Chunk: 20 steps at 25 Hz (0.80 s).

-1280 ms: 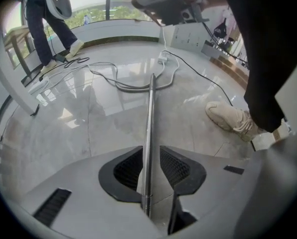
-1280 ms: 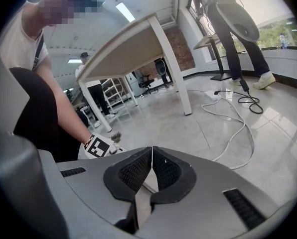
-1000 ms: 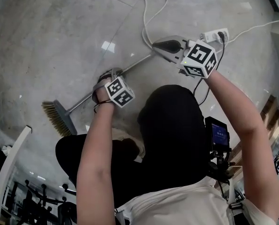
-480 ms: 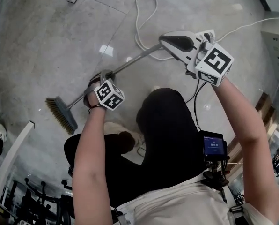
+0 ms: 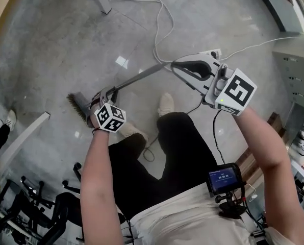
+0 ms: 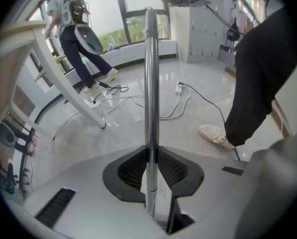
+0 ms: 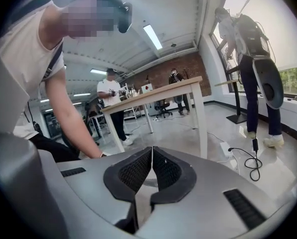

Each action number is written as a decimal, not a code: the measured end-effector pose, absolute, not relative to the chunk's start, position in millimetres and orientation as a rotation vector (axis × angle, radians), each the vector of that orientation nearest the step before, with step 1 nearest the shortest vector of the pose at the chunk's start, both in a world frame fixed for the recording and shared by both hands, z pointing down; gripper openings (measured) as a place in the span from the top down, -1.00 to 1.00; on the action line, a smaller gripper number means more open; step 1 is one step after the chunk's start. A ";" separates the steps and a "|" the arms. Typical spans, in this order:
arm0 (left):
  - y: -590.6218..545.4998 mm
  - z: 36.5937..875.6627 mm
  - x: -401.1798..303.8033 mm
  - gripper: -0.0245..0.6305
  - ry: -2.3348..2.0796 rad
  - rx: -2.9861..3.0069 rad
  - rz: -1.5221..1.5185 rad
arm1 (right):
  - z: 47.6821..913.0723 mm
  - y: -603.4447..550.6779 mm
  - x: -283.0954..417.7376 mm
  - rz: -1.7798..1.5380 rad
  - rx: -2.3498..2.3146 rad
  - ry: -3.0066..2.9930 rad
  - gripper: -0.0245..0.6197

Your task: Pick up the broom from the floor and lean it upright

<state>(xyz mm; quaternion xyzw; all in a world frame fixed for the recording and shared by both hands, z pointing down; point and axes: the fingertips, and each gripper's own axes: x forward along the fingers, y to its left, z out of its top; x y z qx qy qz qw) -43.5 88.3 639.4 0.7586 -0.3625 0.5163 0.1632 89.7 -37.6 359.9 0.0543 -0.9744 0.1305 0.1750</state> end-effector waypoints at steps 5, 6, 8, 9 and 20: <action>95.3 578.2 -77.0 0.70 -1.273 2.094 1.300 | 309.1 -17.1 52.6 0.364 0.057 -2.772 0.87; 96.7 566.8 -84.4 0.70 -1.338 2.065 1.243 | 300.7 -12.9 47.0 0.380 0.051 -2.773 0.87; 98.6 547.8 -103.1 0.70 -1.493 1.974 1.106 | 288.7 -4.5 34.7 0.414 0.024 -2.778 0.87; 98.8 539.5 -115.0 0.70 -1.578 1.912 1.029 | 285.2 -0.5 27.5 0.423 -0.008 -2.780 0.87; 96.5 503.2 -230.8 0.70 -2.024 1.378 0.374 | 306.9 53.6 -30.2 0.471 -0.266 -2.664 0.87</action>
